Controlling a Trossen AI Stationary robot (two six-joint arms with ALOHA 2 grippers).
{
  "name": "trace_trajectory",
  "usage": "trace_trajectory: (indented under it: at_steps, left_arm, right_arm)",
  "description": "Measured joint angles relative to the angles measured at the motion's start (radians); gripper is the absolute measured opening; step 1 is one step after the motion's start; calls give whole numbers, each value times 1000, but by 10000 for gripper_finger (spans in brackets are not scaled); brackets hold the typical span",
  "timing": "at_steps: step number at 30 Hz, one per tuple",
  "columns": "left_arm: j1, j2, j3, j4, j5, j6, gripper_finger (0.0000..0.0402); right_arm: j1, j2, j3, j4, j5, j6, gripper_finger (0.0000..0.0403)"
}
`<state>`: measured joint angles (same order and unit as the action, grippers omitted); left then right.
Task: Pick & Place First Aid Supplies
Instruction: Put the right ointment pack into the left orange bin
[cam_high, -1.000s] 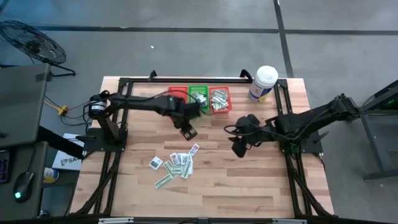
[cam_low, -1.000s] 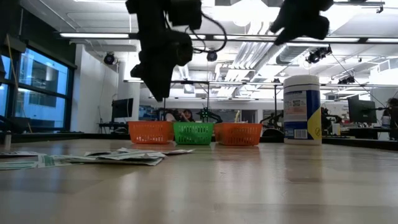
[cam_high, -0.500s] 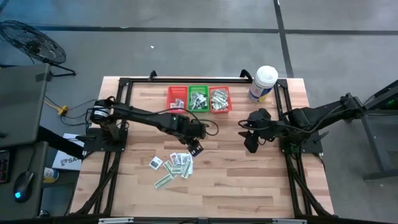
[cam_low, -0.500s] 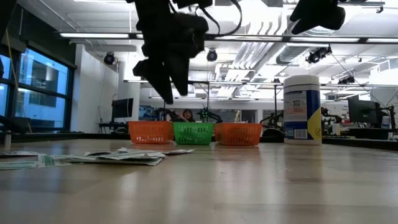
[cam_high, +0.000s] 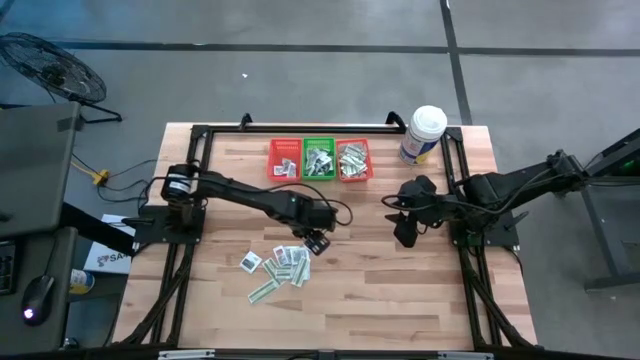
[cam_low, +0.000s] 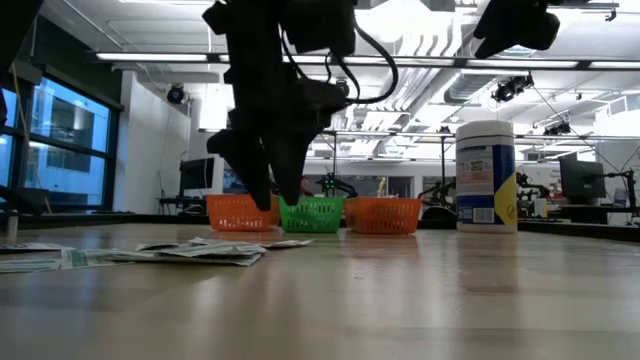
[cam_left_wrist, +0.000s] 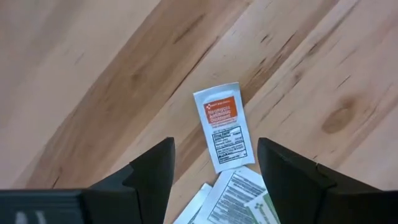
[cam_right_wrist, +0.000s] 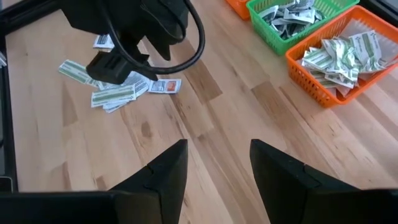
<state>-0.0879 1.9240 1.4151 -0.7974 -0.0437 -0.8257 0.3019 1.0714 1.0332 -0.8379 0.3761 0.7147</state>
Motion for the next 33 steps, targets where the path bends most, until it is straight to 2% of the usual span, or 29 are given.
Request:
trace_trajectory:
  at_steps: [12,33]
  left_arm:
    - [0,62,0,75,33,-14,225]
    - [-59,150,4,66,-51,-17,219]
  right_arm:
    - [0,0,0,-5,-9,8,168]
    - [0,0,0,-20,-5,2,168]
